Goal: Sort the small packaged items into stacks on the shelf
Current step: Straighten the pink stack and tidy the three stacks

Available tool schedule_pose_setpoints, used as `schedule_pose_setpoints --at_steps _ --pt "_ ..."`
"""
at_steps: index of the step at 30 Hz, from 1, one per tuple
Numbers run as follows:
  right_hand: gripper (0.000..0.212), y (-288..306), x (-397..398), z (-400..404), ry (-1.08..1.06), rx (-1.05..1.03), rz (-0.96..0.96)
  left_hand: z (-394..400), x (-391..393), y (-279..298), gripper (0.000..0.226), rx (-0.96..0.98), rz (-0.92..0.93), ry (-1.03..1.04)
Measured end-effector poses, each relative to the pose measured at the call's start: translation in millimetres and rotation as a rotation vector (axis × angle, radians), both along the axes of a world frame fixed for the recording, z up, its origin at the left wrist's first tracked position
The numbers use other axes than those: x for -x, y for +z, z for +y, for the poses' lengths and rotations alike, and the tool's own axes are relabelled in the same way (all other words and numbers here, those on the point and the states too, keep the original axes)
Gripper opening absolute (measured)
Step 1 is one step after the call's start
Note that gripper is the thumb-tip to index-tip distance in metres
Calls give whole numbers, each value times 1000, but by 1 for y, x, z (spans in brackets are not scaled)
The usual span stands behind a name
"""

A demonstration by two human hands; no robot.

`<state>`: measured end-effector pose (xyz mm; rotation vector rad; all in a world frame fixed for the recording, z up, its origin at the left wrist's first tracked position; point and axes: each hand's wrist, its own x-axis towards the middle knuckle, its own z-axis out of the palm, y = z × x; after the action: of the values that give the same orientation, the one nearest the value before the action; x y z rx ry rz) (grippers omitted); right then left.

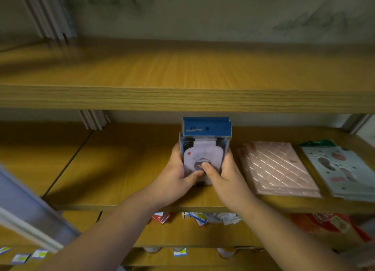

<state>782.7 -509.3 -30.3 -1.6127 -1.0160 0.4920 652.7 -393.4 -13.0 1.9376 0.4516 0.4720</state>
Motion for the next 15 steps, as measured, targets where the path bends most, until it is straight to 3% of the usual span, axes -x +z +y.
schedule_pose_setpoints --at_steps 4,8,10,12,15 --pt "43 13 1 7 -142 35 -8 8 0 3 59 -3 6 89" --pt "57 27 -9 30 -147 230 208 21 -7 8 49 91 200 258" --pt "68 28 -7 40 -182 379 138 23 -10 8 39 92 293 314" --pt "67 28 -6 47 -240 450 12 25 -12 7 34 21 374 331" --pt "74 29 -10 38 -269 502 -131 26 -13 8 44 -86 425 361"
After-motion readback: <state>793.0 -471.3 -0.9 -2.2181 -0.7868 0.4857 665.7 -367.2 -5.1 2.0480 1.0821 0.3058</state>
